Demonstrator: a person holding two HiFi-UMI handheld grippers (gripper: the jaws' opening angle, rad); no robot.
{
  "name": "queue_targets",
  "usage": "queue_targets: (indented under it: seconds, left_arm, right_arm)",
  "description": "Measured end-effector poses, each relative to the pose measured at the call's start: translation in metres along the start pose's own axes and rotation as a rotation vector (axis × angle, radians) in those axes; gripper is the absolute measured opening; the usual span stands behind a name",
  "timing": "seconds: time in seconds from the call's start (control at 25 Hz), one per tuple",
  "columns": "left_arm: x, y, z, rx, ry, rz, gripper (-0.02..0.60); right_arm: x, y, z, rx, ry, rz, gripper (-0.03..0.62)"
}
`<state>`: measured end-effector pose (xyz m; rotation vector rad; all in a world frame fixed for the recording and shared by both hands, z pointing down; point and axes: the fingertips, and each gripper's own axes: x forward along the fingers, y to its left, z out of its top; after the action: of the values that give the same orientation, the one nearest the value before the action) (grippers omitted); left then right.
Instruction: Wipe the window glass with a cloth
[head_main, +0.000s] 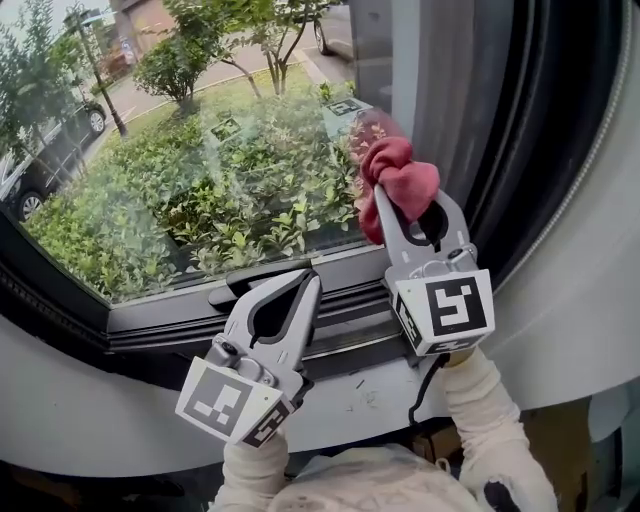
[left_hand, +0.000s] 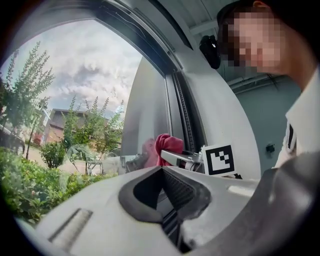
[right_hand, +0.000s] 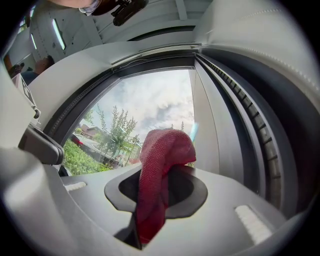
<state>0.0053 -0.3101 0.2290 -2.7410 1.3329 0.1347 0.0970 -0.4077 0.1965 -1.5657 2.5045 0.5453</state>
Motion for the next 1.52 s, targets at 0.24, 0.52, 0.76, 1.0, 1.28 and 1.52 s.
queue_targets:
  seconds: [0.24, 0.52, 0.76, 1.0, 1.28, 1.52]
  left_arm:
    - [-0.015, 0.004, -0.005, -0.007, 0.015, 0.003, 0.0]
    - [-0.037, 0.004, -0.002, -0.001, 0.014, 0.007, 0.0]
    - [-0.056, 0.003, 0.001, -0.003, 0.009, 0.008, 0.0]
    - [-0.078, -0.008, 0.006, 0.004, 0.009, -0.007, 0.0]
    - [-0.106, -0.02, -0.001, 0.007, 0.027, -0.008, 0.0]
    - [-0.13, -0.029, -0.008, -0.008, 0.042, -0.01, 0.0]
  right_arm:
    - [-0.005, 0.003, -0.014, 0.01, 0.013, -0.039, 0.109]
    - [-0.01, 0.005, -0.013, 0.102, 0.039, -0.004, 0.109]
    - [-0.036, 0.035, 0.008, 0.183, 0.023, 0.111, 0.109]
    - [-0.084, 0.08, 0.028, 0.232, 0.009, 0.26, 0.109]
    - [-0.139, 0.129, 0.026, 0.278, 0.026, 0.378, 0.109]
    - [-0.167, 0.171, 0.02, 0.3, 0.049, 0.442, 0.109]
